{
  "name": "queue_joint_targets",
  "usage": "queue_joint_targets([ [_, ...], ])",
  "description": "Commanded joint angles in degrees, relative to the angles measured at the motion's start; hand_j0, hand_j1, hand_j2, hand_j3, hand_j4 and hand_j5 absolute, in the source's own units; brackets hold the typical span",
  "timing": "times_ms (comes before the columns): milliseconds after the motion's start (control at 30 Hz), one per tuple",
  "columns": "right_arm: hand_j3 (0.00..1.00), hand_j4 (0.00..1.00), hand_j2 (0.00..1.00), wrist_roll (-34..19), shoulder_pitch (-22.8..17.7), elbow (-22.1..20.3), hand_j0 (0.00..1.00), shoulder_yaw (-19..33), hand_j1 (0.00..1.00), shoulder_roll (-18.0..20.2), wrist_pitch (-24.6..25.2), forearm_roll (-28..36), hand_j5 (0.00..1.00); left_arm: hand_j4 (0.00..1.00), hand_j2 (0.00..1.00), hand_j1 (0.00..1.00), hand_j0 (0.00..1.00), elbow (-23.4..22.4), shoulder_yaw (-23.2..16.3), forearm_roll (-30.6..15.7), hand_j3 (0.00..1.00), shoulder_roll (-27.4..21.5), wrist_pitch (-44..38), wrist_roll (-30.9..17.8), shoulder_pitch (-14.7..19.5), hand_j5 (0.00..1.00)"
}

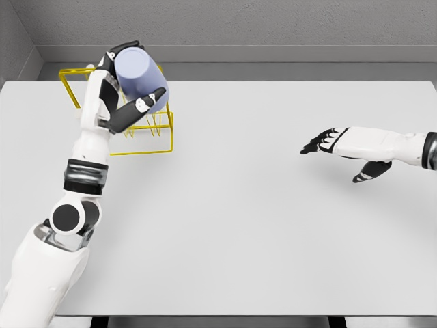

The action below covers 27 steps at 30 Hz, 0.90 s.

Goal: Place the cup on the cup holder with both arms

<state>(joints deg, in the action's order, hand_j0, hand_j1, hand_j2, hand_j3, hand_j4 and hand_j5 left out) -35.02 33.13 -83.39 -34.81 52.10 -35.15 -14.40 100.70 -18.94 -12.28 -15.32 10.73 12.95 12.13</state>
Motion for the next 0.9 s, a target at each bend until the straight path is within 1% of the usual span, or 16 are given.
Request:
queue_joint_targets([
  [0,1.00,1.00,1.00,0.02,0.00,-0.02,1.00,0.01,1.00,0.02,0.15,0.34,1.00,0.67,0.67,0.67,0.67,-0.32,-0.05,0.15,0.67,-0.06,-0.45,-0.03,0.09,0.67],
  [567,1.00,1.00,1.00,0.02,0.00,-0.02,1.00,0.01,1.00,0.02,0.15,0.34,1.00,0.67,0.67,0.67,0.67,-0.85,0.22,-0.03,0.67,0.29,-4.31,-0.21,0.88,0.67],
  [633,1.00,1.00,1.00,0.02,0.00,-0.02,1.00,0.01,1.00,0.02,0.15,0.34,1.00,0.67,0.67,0.67,0.67,-0.85,1.27,-0.03,0.67,0.29,-5.11,-0.47,0.79,0.67],
  [867,1.00,1.00,1.00,0.02,0.00,0.07,1.00,-0.08,1.00,0.02,0.15,0.34,1.00,0.67,0.67,0.67,0.67,-0.76,1.27,-0.56,0.67,0.99,-5.90,-0.65,0.62,0.67],
])
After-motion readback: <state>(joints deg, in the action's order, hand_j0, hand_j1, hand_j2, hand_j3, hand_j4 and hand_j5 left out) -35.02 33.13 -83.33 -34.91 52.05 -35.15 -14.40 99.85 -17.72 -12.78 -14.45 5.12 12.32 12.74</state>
